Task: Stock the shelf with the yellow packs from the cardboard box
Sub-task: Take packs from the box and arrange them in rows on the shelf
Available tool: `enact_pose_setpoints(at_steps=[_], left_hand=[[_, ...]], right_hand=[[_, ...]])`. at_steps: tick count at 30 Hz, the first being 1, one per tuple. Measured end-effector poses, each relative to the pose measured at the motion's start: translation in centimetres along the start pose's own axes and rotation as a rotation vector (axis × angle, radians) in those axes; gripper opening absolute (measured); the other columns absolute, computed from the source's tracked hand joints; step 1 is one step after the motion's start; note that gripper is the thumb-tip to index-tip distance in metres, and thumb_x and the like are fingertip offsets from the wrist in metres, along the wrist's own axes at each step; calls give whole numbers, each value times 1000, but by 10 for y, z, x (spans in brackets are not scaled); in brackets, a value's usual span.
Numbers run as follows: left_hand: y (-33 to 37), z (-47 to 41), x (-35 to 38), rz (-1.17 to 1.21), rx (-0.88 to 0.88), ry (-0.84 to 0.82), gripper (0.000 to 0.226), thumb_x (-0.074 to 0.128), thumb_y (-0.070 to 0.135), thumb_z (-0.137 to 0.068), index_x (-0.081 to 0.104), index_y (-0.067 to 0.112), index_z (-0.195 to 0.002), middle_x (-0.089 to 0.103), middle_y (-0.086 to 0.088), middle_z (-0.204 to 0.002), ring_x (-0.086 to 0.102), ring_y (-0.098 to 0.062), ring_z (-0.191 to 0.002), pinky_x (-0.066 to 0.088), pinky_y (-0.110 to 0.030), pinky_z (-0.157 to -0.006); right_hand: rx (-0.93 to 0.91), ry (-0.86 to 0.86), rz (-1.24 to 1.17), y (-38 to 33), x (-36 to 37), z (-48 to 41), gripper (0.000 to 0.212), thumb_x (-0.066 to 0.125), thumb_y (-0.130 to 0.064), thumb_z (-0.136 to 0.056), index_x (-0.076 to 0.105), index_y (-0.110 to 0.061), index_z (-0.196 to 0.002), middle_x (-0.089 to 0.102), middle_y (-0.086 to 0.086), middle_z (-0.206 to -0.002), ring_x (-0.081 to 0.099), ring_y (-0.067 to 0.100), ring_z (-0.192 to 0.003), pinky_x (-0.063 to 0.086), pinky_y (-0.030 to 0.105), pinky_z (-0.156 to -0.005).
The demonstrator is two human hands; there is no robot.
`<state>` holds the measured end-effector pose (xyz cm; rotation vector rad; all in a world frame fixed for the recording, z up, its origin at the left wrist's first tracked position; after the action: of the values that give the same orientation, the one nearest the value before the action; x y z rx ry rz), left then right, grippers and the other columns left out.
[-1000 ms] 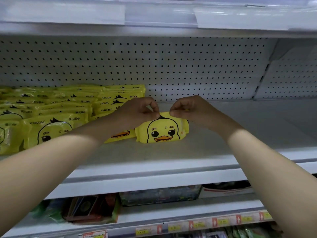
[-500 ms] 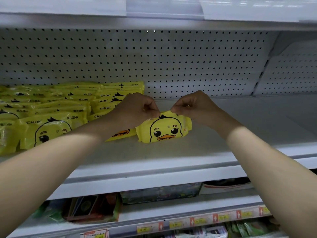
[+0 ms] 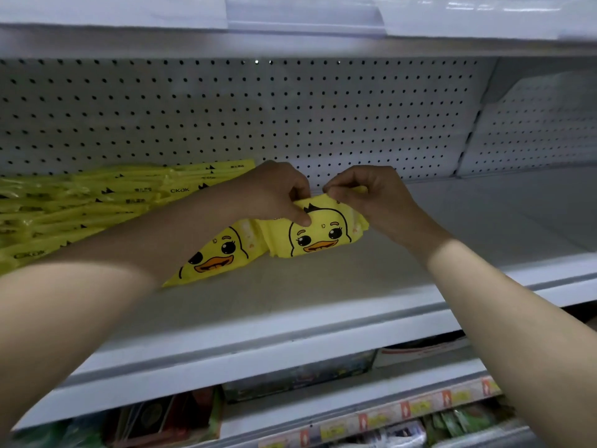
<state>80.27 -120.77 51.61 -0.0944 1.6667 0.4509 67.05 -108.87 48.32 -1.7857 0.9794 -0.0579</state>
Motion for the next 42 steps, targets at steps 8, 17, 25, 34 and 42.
enact_pose_setpoints(at_steps=[8, 17, 25, 34, 42], left_hand=[[3, -26, 32, -27, 55, -174, 64, 82, 51, -68, 53, 24, -118, 57, 9, -107, 53, -9, -95, 41, -16, -64], [-2, -37, 42, 44, 80, -182, 45, 85, 43, -67, 57, 28, -98, 53, 17, -90, 53, -7, -87, 42, -18, -63], [-10, -38, 43, 57, 71, -181, 52, 84, 46, -68, 60, 24, -110, 59, 9, -106, 55, -9, -96, 48, -23, -76], [-13, -45, 40, -58, 55, -158, 58, 83, 51, -65, 61, 19, -107, 64, 3, -101, 58, -13, -94, 53, -30, -79], [-21, -83, 17, -200, 71, -80, 58, 85, 49, -65, 60, 11, -101, 57, 0, -91, 54, -18, -86, 39, -25, -59]], right_hand=[[7, 31, -46, 10, -18, -1, 12, 73, -11, -87, 73, -5, -97, 74, 4, -89, 69, 16, -83, 55, 30, -81], [304, -314, -14, 59, -25, 24, 49, 83, -9, -75, 64, -12, -120, 74, 9, -107, 70, 26, -101, 55, 39, -93], [297, -258, 6, 62, -30, 32, 21, 77, -9, -83, 68, -10, -102, 72, 4, -75, 68, 14, -71, 54, 25, -74], [184, -128, 271, 72, -23, 21, 25, 77, -28, -83, 63, -22, -103, 67, 1, -71, 52, 1, -55, 39, 26, -62], [23, -39, 501, 70, -18, -12, 39, 72, -22, -89, 55, -14, -124, 67, 5, -84, 60, 12, -72, 49, 27, -70]])
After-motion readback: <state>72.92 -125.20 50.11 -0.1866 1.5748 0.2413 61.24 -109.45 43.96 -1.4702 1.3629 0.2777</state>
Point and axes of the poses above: each hand's wrist, its own z-axis away from the middle knuckle, its own x-axis out of the palm, y = z × x, the point moved 4 cm from there along -z, towards the middle knuckle
